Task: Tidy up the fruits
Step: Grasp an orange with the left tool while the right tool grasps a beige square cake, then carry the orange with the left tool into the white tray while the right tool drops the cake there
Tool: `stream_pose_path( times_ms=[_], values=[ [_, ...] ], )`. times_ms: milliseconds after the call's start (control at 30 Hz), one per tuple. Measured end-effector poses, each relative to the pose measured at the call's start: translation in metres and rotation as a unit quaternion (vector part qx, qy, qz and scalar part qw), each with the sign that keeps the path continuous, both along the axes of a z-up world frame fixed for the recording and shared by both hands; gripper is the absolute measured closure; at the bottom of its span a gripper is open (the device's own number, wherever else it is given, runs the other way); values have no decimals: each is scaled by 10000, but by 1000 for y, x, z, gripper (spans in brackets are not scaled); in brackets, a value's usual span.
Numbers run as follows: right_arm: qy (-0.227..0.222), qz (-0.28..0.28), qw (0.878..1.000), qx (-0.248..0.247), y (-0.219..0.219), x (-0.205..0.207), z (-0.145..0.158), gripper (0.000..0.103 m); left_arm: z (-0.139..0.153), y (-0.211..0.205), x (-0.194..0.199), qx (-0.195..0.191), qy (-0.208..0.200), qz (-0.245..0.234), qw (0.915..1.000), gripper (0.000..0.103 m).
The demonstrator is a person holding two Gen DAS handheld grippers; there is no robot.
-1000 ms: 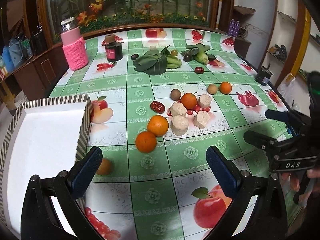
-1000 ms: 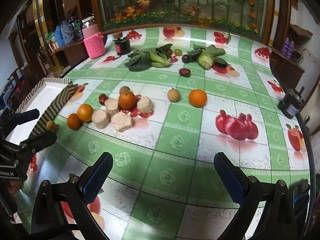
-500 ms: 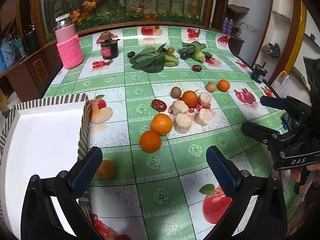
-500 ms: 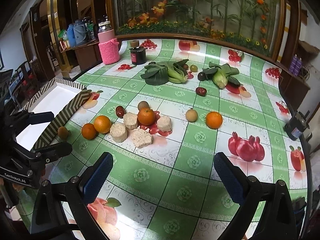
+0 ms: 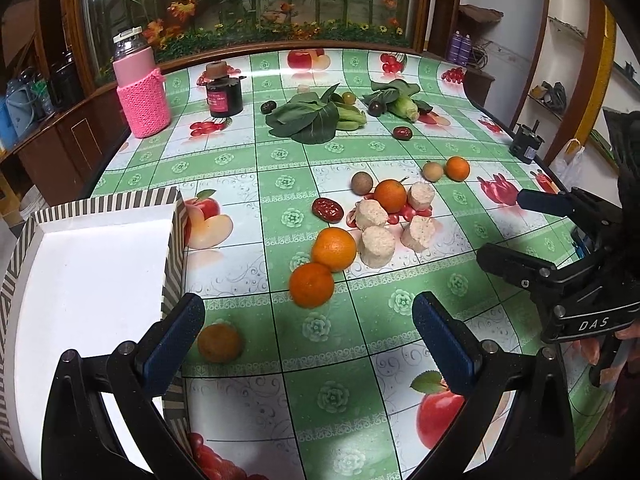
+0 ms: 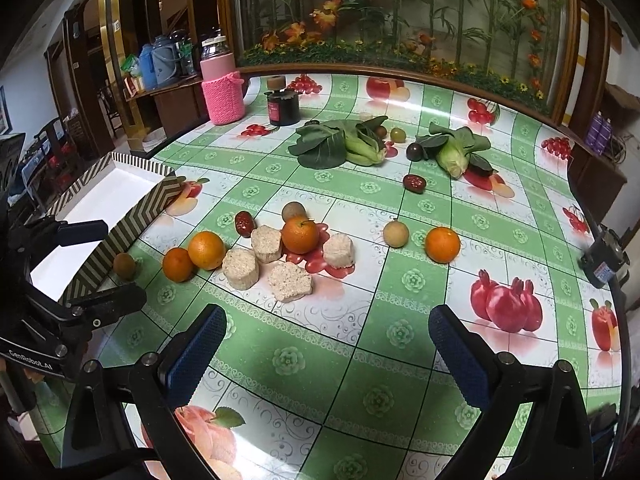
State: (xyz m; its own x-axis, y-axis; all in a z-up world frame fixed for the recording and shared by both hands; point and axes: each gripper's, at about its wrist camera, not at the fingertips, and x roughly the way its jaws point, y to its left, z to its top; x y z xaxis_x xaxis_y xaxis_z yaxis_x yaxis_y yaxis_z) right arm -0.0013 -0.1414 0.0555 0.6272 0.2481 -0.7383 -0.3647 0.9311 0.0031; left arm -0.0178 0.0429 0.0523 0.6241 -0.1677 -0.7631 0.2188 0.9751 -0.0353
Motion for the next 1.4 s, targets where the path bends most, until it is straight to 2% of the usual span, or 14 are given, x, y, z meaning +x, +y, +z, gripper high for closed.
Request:
stream_pose_path(
  times_ms=[367, 700, 800, 900, 1033, 1100, 1167, 1200, 1267, 1400],
  values=[
    [233, 213, 9995, -10, 3, 13, -14, 13, -8, 3, 10, 7, 105, -213, 9997, 0],
    [511, 535, 9972, 92, 15, 32, -26, 27, -19, 0, 22, 114, 268, -428, 9987, 7],
    [568, 587, 9966, 53, 19, 38, -30, 28, -21, -4, 26, 168, 303, -474, 9983, 7],
    [588, 659, 9961, -11, 24, 43, -34, 34, -24, -6, 30, 228, 327, -481, 9980, 10],
    [639, 767, 9950, -99, 30, 49, -41, 48, -29, -7, 36, 237, 445, -483, 9976, 29],
    [528, 804, 9952, -205, 33, 50, -43, 55, -32, -9, 38, 206, 519, -505, 9972, 46],
    [497, 816, 9951, -246, 33, 51, -43, 65, -35, -11, 39, 192, 592, -530, 9967, 55],
    [500, 810, 9951, -249, 31, 51, -43, 69, -38, -13, 39, 205, 627, -557, 9963, 67],
    [519, 796, 9952, -239, 28, 50, -42, 69, -38, -14, 38, 312, 564, -541, 9965, 76],
    [519, 751, 9956, -191, 23, 42, -39, 69, -36, -8, 37, 122, 644, -480, 9967, 76]
  ],
)
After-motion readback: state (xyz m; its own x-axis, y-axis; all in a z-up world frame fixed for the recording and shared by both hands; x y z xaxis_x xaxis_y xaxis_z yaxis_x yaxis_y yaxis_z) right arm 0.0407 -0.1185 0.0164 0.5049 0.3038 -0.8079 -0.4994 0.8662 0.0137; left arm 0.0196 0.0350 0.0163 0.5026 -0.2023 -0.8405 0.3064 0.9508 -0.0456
